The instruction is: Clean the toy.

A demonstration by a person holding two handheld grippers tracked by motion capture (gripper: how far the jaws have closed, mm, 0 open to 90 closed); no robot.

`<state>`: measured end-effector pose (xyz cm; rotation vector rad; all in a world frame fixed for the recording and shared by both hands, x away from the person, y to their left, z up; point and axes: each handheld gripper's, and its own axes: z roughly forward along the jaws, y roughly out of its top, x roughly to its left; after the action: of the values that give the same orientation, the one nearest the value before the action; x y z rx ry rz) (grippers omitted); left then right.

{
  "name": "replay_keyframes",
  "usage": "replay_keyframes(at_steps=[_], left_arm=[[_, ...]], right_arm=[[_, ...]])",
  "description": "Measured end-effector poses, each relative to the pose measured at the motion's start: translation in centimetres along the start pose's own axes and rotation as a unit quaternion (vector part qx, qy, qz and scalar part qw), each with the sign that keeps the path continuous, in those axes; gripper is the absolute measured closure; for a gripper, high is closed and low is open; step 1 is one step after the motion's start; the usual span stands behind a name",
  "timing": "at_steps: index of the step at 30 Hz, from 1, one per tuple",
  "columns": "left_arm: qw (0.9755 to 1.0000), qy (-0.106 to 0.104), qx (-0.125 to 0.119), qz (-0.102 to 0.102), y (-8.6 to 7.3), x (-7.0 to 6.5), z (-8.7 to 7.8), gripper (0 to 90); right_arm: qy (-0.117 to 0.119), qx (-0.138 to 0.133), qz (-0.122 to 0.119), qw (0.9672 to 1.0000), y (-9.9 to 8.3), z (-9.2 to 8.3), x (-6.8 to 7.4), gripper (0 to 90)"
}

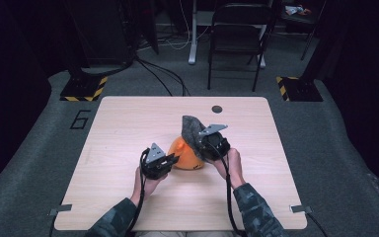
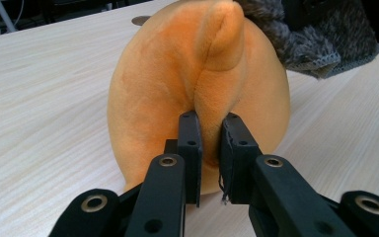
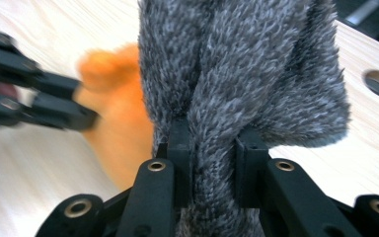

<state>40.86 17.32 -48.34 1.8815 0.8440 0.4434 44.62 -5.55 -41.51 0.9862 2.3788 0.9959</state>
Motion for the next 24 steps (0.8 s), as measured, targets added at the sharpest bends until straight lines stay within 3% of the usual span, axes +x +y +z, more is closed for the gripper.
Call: replay_keyframes(at_steps=[5,11,20,24], left_arm=[[1.0000,0.001,-0.001,-0.001,-0.2,0.4,0.0,79.7],[1.0000,0.004,-0.006,0.001,-0.4,0.4,0.1,79.0],[1.0000,0.002,-0.006,-0.002,-0.5,0.7,-0.1,78.6],[1.0000,0.001,-0.006,0.000,-0.4,0.8,-0.1,78.6]], right_arm=[[-0.009,0.032,0.022,0.9992,-1.1,1.0,-1.6,73.8],[-0.008,0.069,0.058,0.9959,-2.9,2.6,-3.5,73.7],[-0.010,0.128,0.091,0.9874,-4.8,4.8,-5.1,73.6],[-0.027,0.102,0.077,0.9915,-4.1,3.3,-5.1,73.9]])
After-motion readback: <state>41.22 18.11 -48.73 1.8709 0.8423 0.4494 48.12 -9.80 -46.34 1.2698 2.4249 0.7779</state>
